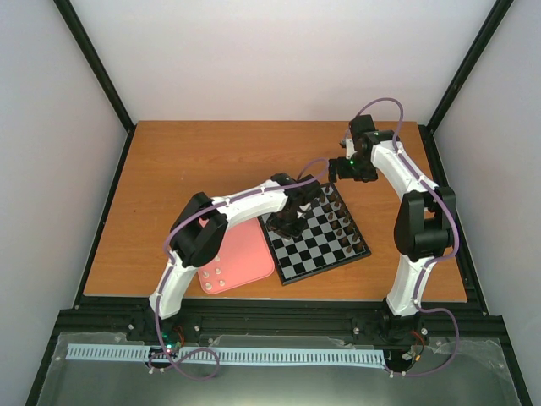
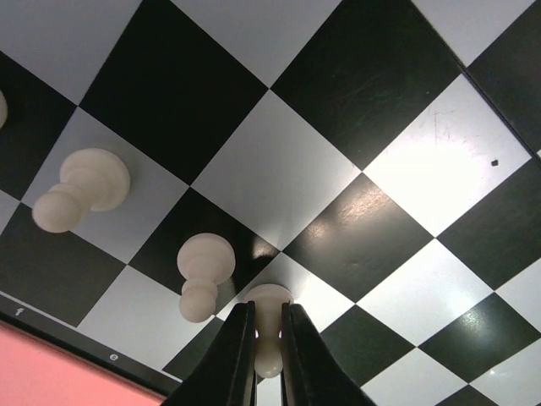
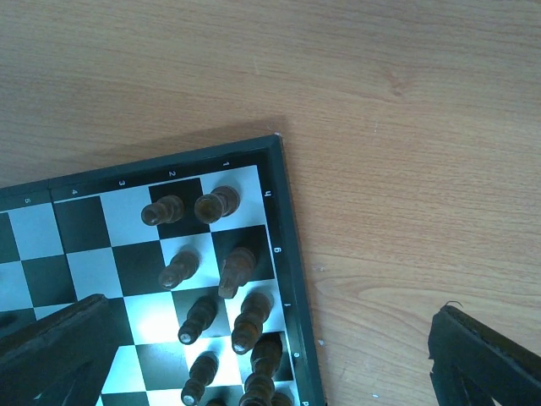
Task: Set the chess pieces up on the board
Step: Place the chess piece on the chessboard.
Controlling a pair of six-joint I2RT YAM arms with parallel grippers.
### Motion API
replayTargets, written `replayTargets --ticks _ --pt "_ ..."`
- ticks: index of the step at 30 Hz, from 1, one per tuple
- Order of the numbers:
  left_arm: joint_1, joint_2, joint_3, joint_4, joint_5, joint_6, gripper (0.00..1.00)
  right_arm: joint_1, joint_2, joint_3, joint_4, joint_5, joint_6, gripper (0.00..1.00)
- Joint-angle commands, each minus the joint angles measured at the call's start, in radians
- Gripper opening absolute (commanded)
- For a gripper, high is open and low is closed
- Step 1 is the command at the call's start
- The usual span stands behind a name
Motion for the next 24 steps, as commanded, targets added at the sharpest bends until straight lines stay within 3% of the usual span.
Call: replayTargets --ticks 1,24 --pt "0.007 0.024 0.015 0.013 0.023 0.022 0.01 -0.007 0.014 0.029 -0.002 0.009 -0.013 1.00" --pt "0.009 0.007 -0.028 -0.004 0.038 0.040 0.05 -0.007 0.023 0.037 -0.002 0.005 -0.012 1.00"
